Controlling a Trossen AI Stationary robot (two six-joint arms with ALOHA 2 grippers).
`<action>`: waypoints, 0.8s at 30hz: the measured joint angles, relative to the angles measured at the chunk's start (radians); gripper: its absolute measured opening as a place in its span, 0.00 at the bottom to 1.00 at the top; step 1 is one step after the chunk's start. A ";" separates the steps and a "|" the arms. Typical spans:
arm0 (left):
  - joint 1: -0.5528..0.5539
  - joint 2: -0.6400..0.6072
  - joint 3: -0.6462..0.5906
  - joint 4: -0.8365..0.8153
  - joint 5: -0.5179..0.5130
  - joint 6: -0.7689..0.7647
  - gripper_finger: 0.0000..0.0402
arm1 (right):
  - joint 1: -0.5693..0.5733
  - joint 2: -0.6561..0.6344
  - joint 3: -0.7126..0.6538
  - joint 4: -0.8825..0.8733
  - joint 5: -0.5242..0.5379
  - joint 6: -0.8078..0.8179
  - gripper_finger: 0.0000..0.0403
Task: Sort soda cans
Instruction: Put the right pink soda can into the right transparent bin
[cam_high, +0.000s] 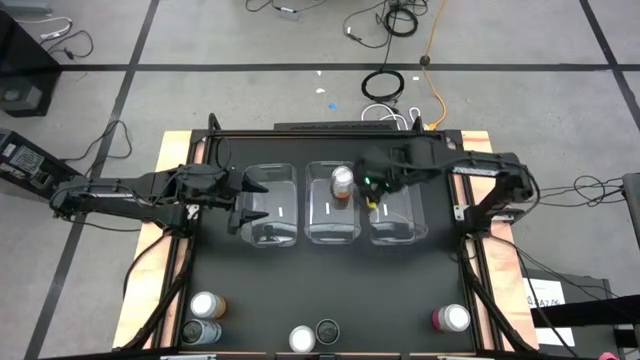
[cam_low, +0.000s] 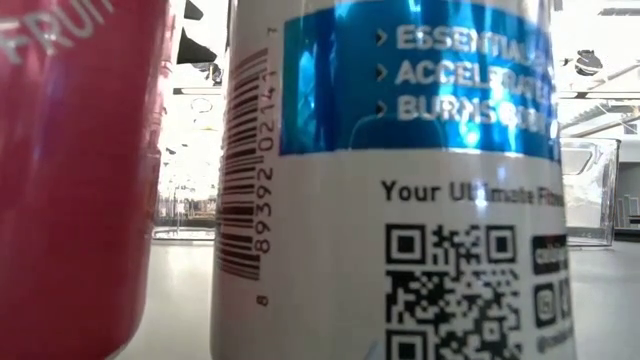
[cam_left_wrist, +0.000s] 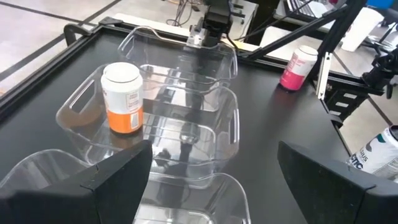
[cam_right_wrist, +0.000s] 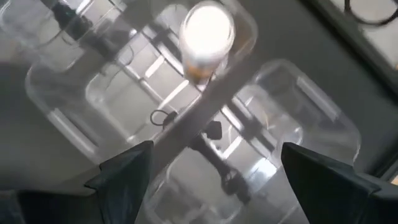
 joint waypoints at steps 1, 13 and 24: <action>0.000 0.000 0.000 0.000 0.001 0.000 0.88 | 0.027 -0.006 0.000 -0.010 0.002 0.036 0.86; 0.000 0.000 0.000 0.000 0.002 0.000 0.88 | 0.376 -0.013 -0.082 -0.073 0.045 0.501 0.86; 0.000 0.000 0.000 -0.004 0.003 0.001 0.88 | 0.657 -0.013 -0.230 -0.074 -0.096 1.085 0.86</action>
